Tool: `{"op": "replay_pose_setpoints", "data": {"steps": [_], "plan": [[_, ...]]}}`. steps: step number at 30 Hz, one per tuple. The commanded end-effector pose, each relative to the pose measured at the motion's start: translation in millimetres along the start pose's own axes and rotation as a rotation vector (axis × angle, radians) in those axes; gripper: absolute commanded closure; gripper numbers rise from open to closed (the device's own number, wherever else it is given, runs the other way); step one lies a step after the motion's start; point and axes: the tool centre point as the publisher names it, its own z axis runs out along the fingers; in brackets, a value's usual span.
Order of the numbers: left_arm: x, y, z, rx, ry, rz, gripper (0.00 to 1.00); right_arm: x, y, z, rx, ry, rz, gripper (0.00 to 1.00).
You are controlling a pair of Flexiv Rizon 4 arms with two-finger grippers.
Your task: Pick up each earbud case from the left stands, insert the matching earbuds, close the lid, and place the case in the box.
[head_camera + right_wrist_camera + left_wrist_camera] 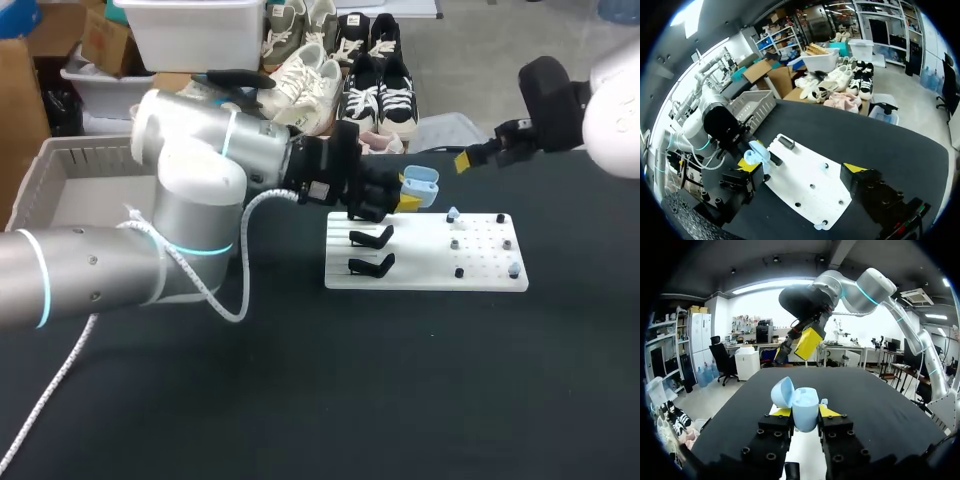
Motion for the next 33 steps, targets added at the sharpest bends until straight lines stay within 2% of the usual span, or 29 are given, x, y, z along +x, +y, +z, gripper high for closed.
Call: {"op": "replay_pose_setpoints", "data": {"steps": [1,5,8,12,20,33], "plan": [[2.0,-16.6,-8,-0.091,-0.095,0.042,1.0,12,-4,-20,0.051,0.004,-0.004,0.0],[-1.8,-21.2,-7,-0.104,-0.127,0.074,1.0,21,-11,-25,0.068,0.02,-0.012,0.0],[-4.7,-24.9,-4,-0.106,-0.119,0.09,1.0,28,-13,-30,0.08,0.024,-0.015,0.0],[-5.3,-23.8,-1,-0.1,-0.132,0.071,1.0,35,-13,-33,0.082,0.023,-0.013,0.0],[3.2,-21.7,1,-0.097,-0.108,0.083,1.0,47,-12,-30,0.095,0.036,-0.014,0.0],[16.8,-16.7,-4,-0.059,-0.123,0.052,1.0,52,-7,-28,0.116,0.04,-0.007,0.0]]}}
